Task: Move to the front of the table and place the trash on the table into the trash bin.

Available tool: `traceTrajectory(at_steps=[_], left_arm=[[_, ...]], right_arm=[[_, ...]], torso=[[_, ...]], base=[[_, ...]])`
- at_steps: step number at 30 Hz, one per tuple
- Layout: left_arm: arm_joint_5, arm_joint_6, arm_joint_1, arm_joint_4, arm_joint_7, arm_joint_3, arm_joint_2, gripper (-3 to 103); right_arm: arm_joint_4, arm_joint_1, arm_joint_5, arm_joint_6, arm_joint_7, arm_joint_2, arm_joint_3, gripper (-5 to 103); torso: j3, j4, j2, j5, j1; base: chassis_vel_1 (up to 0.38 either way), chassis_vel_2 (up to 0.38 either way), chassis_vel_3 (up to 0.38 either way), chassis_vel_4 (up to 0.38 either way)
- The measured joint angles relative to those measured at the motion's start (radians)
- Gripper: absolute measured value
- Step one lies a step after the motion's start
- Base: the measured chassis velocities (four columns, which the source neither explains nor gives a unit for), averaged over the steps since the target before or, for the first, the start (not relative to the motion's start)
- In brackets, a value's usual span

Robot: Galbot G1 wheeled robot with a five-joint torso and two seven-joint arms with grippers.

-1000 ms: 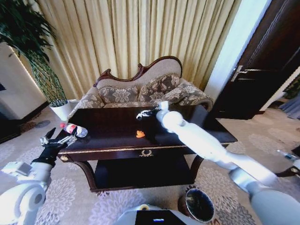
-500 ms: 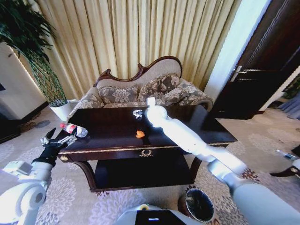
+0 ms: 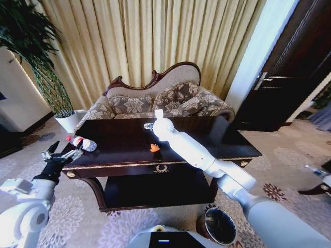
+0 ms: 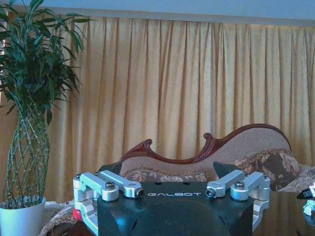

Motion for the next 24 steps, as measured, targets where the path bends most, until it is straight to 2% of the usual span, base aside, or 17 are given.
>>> traceTrajectory(at_steps=[8,11,12,13,15,16,18,19,20,21,23,24], left_arm=[[-0.003,-0.008,0.002,0.009,0.001,0.000,0.000,100],[-0.003,-0.016,0.002,0.018,0.001,-0.001,0.000,100],[-0.003,-0.018,0.002,0.020,0.001,-0.001,0.000,100],[-0.003,-0.018,0.002,0.020,0.001,-0.001,0.000,100],[-0.005,-0.021,0.002,0.021,0.001,-0.002,0.001,100],[-0.005,-0.021,0.002,0.021,0.001,-0.002,0.001,100],[-0.008,-0.022,0.001,0.023,0.002,-0.003,0.002,100],[-0.008,-0.022,0.001,0.023,0.002,-0.003,0.002,100],[-0.008,-0.022,-0.001,0.024,0.002,-0.003,0.002,100],[-0.008,-0.022,-0.001,0.024,0.002,-0.003,0.002,100],[-0.009,-0.023,-0.003,0.027,0.002,-0.001,0.003,100],[-0.009,-0.023,-0.003,0.027,0.002,-0.001,0.003,100]], right_arm=[[-0.047,-0.004,-0.058,0.004,-0.011,0.030,-0.003,100],[-0.060,-0.004,-0.079,0.006,-0.020,0.038,-0.008,103],[-0.067,-0.004,-0.084,0.006,-0.021,0.042,-0.010,95],[-0.067,-0.004,-0.084,0.006,-0.021,0.042,-0.010,95],[-0.074,-0.005,-0.089,0.005,-0.023,0.047,-0.014,85],[-0.074,-0.005,-0.089,0.005,-0.023,0.047,-0.014,85],[-0.077,-0.005,-0.094,0.005,-0.024,0.047,-0.018,74],[-0.077,-0.005,-0.094,0.005,-0.024,0.047,-0.018,74],[-0.077,-0.006,-0.095,0.005,-0.024,0.046,-0.020,68],[-0.077,-0.006,-0.095,0.005,-0.024,0.046,-0.020,68],[-0.075,-0.008,-0.096,0.005,-0.024,0.040,-0.026,57],[-0.075,-0.008,-0.096,0.005,-0.024,0.040,-0.026,57]], torso=[[0.000,0.0002,0.000,0.0000,0.000],[0.000,0.0001,0.000,0.0000,0.000],[0.000,0.0001,0.000,0.0000,0.000],[0.000,0.0001,0.000,0.0000,0.000],[0.000,0.0003,0.000,0.0000,0.000],[0.000,0.0003,0.000,0.0000,0.000],[0.000,0.0001,0.000,0.0000,0.000],[0.000,0.0001,0.000,0.0000,0.000],[0.000,0.0001,0.000,0.0000,0.000],[0.000,0.0001,0.000,0.0000,0.000],[0.000,0.0001,0.000,0.0000,0.000],[0.000,0.0001,0.000,0.0000,0.000]], base=[[0.000,0.000,0.000,0.000],[0.000,0.000,0.000,0.000],[0.000,0.000,0.000,0.000],[0.000,0.000,0.000,0.000],[0.000,0.000,0.000,0.000],[0.000,0.000,0.000,0.000],[0.000,0.000,0.000,0.000],[0.000,0.000,0.000,0.000],[0.000,0.000,0.000,0.000],[0.000,0.000,0.000,0.000],[0.000,0.000,0.000,0.000],[0.000,0.000,0.000,0.000]])
